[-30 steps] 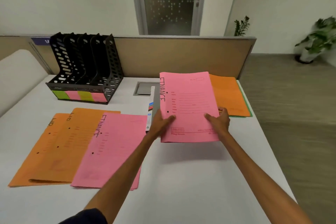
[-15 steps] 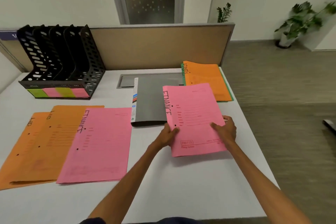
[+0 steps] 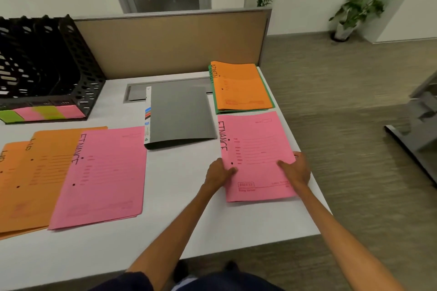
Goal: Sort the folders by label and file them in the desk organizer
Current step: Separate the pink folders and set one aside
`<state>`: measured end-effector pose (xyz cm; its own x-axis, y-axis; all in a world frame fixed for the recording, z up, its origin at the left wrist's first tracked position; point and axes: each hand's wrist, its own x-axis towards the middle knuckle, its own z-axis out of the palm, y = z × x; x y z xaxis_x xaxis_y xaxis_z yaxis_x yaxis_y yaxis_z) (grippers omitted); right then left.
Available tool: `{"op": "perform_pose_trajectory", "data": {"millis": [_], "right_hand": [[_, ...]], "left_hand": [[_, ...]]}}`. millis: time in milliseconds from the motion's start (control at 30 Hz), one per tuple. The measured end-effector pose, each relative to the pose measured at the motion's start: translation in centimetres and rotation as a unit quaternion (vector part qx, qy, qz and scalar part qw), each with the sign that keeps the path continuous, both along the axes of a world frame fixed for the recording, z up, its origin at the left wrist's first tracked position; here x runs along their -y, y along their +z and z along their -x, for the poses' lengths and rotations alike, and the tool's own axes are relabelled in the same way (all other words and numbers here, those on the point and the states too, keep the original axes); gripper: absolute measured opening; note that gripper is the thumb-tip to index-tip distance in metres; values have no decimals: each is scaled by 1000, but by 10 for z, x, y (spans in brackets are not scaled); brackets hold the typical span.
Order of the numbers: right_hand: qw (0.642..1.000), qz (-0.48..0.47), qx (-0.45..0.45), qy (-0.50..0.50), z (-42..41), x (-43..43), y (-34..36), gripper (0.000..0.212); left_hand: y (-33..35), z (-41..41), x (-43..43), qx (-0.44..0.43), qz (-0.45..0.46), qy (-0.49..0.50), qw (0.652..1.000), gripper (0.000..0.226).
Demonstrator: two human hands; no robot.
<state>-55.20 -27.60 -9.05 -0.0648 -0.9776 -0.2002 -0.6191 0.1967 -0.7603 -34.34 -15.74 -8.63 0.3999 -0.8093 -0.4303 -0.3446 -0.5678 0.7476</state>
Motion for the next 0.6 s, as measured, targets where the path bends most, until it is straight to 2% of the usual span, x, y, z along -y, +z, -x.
{"op": "perform_pose_trajectory", "data": {"millis": [133,267,500,600], "right_hand": [[999,5,-32,14,11,0,-3,59],[991,-1,-127,47,15,0,-8,68],[973,10,-211,95,7,-6,-10,67],[966,30,-225,127,-2,-9,-9,60]], "left_hand": [[-5,13,3,87,-37,-30,995,49],[-6,19,1,154,-64,-59,984,52],[-4,15,-3,156,-55,-92,982,53],[-3,13,-6,140,-38,-94,985,53]]}}
